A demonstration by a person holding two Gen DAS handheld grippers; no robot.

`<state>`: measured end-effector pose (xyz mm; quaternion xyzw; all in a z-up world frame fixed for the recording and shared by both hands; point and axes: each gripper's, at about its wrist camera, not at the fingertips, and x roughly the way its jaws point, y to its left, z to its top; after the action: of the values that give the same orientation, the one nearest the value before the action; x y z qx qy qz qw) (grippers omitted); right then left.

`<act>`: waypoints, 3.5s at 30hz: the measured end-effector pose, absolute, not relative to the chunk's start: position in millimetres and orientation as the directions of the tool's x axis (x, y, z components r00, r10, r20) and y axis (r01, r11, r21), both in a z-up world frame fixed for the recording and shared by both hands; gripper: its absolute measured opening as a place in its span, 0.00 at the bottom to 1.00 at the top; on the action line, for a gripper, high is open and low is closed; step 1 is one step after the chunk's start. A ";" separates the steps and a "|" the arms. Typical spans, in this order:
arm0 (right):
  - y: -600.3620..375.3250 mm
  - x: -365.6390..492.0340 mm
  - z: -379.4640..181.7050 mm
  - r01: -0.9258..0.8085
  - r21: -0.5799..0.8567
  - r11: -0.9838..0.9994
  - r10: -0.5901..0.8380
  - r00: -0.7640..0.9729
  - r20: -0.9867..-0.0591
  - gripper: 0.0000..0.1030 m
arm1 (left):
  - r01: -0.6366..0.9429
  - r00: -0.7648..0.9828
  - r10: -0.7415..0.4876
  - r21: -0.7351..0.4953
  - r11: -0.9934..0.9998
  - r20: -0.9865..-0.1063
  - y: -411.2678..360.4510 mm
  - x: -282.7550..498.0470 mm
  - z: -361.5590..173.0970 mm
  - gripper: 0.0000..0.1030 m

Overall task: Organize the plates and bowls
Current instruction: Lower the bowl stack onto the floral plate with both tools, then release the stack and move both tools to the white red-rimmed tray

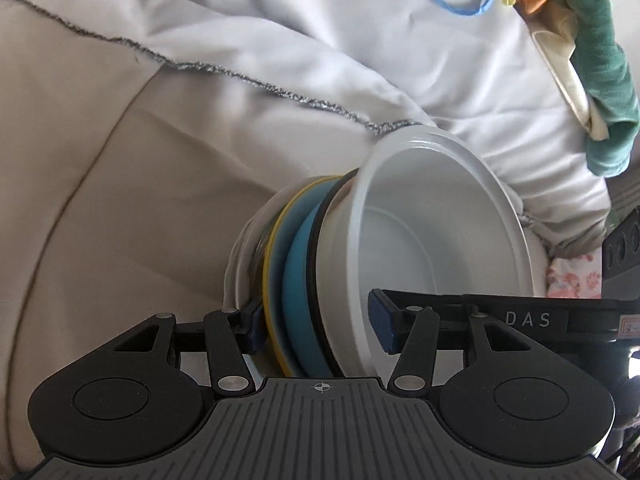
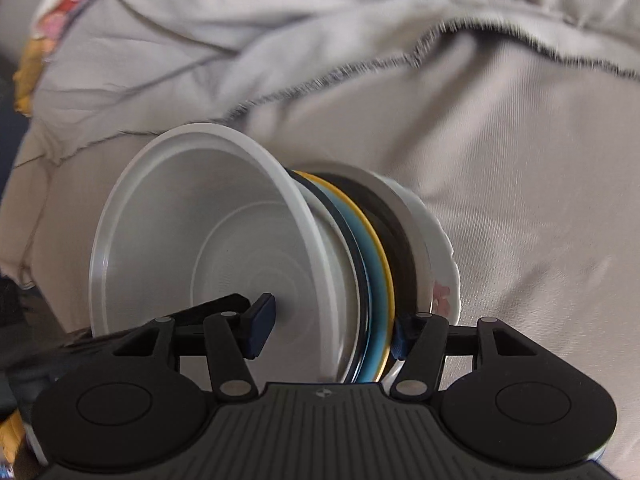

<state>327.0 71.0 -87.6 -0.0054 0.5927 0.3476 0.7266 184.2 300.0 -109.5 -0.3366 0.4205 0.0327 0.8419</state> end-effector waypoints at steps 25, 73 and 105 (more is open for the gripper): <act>46.0 301.3 -64.7 -0.473 0.359 0.805 0.492 0.194 -0.849 0.56 | -0.316 0.677 -0.234 -0.563 0.764 -0.698 307.5 177.2 -110.7 0.44; 33.4 256.4 -56.1 -0.533 0.338 0.776 0.550 0.310 -0.775 0.51 | -0.231 0.826 -0.252 -0.709 0.666 -0.505 334.6 143.2 -87.8 0.30; -305.5 355.8 -100.5 0.062 0.422 0.904 0.245 0.734 -0.633 0.51 | 0.080 0.513 -0.446 -0.476 0.876 -0.734 -52.8 335.4 -104.6 0.29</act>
<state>355.8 -305.5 -100.5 0.2126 0.3613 0.0506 0.9065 335.4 -52.8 -104.6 -0.1949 0.4686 -0.1551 0.8475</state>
